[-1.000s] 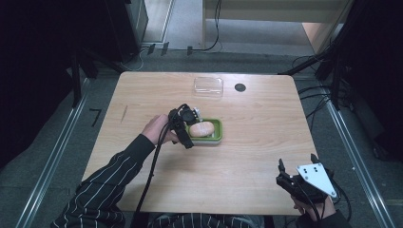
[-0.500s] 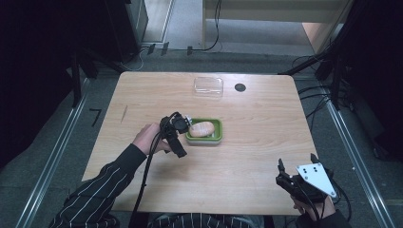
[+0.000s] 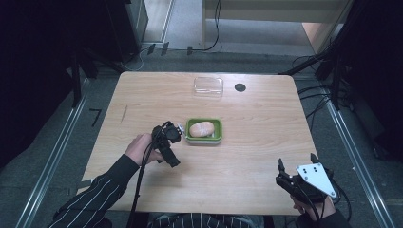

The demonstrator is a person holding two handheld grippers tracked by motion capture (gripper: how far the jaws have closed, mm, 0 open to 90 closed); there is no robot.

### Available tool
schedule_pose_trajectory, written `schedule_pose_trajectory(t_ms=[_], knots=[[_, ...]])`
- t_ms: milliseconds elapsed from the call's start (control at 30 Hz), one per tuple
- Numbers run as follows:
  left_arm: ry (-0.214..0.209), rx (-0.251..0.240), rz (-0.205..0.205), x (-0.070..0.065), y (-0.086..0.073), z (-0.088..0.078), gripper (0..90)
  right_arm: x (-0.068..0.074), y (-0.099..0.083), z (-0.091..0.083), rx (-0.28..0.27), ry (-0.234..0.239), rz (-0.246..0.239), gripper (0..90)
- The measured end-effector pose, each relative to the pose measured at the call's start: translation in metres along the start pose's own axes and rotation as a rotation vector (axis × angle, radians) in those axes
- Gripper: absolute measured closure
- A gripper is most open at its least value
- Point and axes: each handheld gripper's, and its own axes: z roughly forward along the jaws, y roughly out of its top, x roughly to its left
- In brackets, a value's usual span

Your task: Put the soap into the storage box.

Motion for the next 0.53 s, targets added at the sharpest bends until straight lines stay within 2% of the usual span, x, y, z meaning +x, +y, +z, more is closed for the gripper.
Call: schedule_pose_trajectory(t_ms=[33, 400, 533], knots=[[0.002, 0.003, -0.012, -0.002, -0.006, 0.002, 0.8, 0.0, 0.0, 0.0, 0.0, -0.001, -0.002, 13.6], [-0.005, 0.011, -0.04, -0.012, -0.036, 0.006, 0.8, 0.0, 0.0, 0.0, -0.005, -0.001, -0.002, 13.6], [-0.004, 0.012, -0.047, -0.011, -0.04, 0.008, 0.8, -0.001, 0.0, 0.001, -0.007, 0.002, -0.008, 13.6]])
